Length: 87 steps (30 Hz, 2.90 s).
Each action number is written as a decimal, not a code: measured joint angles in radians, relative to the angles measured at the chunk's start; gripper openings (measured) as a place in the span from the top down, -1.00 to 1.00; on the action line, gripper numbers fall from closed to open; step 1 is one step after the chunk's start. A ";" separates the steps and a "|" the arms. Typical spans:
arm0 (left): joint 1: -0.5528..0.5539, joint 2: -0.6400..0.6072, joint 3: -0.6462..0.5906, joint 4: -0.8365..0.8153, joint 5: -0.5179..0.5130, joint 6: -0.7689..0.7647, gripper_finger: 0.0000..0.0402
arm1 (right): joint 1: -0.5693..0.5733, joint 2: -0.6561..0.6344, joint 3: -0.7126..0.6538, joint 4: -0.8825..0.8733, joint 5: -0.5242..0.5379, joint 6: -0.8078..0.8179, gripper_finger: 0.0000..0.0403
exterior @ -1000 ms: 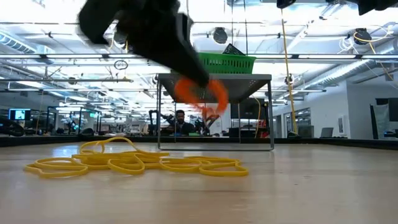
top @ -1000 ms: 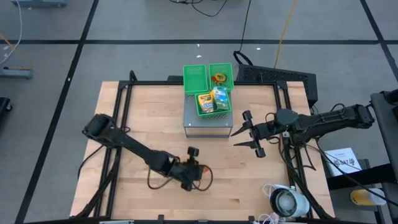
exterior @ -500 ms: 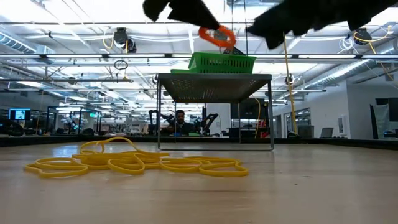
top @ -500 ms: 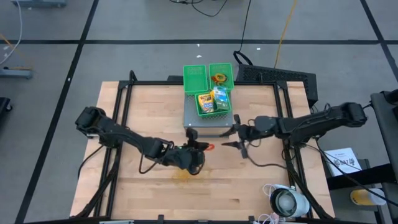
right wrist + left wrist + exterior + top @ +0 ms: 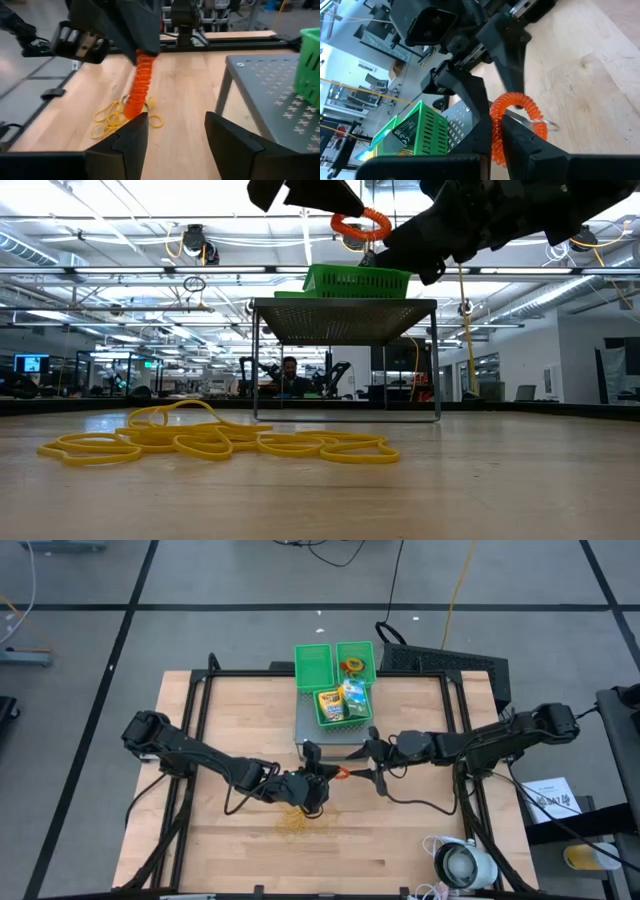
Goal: Pick & Place Office Desk Supplies
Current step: Put the orange spring keychain into the right green bin on the shelf
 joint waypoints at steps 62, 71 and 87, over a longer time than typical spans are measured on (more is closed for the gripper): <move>-0.100 -0.191 0.002 0.049 -0.066 -0.344 -0.12 | 0.000 -0.049 -0.001 0.118 -0.161 0.007 0.92; -0.178 -0.514 0.002 -0.198 -0.117 -0.275 -0.17 | -0.110 -0.258 0.097 0.024 -0.059 -0.116 0.92; -0.097 -0.787 -0.041 -0.553 -0.105 -0.467 -0.16 | -0.628 -0.062 0.311 -0.163 -0.113 -0.175 0.93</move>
